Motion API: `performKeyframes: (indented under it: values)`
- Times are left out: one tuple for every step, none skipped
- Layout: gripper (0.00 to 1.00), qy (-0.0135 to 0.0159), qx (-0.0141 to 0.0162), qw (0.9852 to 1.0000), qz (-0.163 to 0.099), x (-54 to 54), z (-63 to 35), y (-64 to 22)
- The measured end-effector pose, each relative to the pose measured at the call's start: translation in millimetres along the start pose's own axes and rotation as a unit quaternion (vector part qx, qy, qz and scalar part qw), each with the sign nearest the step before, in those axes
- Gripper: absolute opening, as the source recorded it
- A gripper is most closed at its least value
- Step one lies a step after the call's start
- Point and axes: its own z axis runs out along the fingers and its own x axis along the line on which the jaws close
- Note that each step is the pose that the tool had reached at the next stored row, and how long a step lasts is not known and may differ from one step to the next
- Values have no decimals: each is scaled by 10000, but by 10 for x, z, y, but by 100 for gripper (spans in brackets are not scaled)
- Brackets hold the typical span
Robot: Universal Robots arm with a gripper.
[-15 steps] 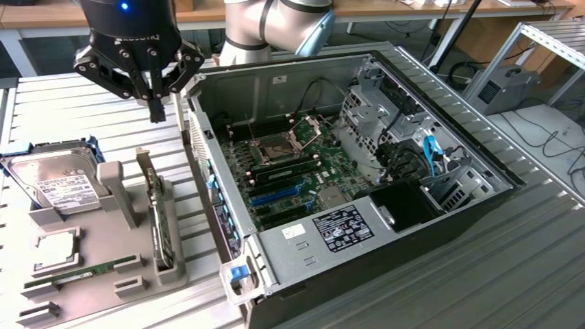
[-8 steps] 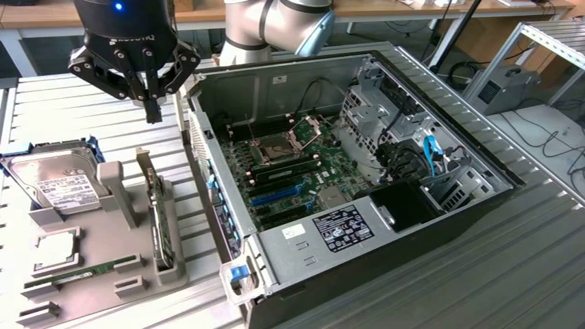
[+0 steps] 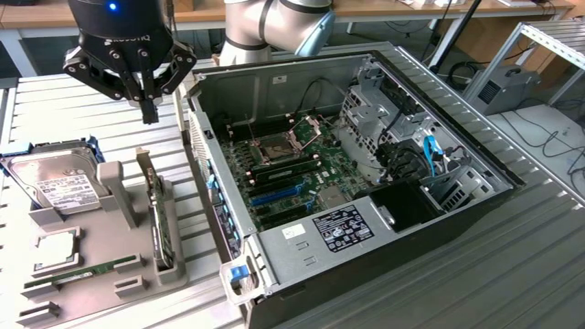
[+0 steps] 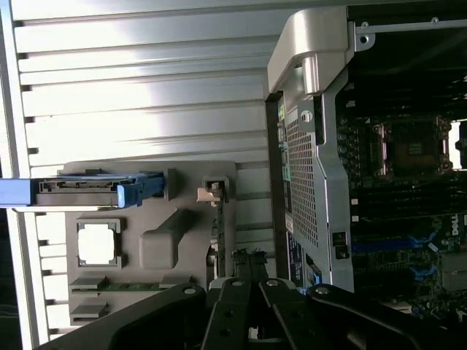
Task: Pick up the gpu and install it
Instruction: 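Reach for the gpu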
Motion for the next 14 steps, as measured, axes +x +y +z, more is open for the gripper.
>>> performKeyframes:
  values:
    - [11, 0, 0, 10000, 0, 5, 0, 0]
    - [11, 0, 0, 10000, 0, 10, 0, -1]
    - [11, 0, 0, 10000, 0, 14, 0, -1]
    - [11, 0, 0, 10000, 0, 19, 0, -1]
    - [11, 0, 0, 10000, 0, 23, -1, -2]
    - [11, 0, 0, 10000, 0, 28, -1, -2]
    - [11, 0, 0, 10000, 0, 33, -1, -3]
    - [11, 0, 0, 10000, 0, 40, -1, -3]
    - [11, 0, 0, 10000, 0, 46, -1, -3]
    - [11, 0, 0, 10000, 0, 51, -1, -4]
    - [11, 0, 0, 10000, 0, 57, -1, -4]
    - [11, 0, 0, 10000, 0, 64, -1, -5]
    - [11, 0, 0, 10000, 0, 69, -2, -5]
    - [11, 0, 0, 10000, 0, 74, -2, -6]
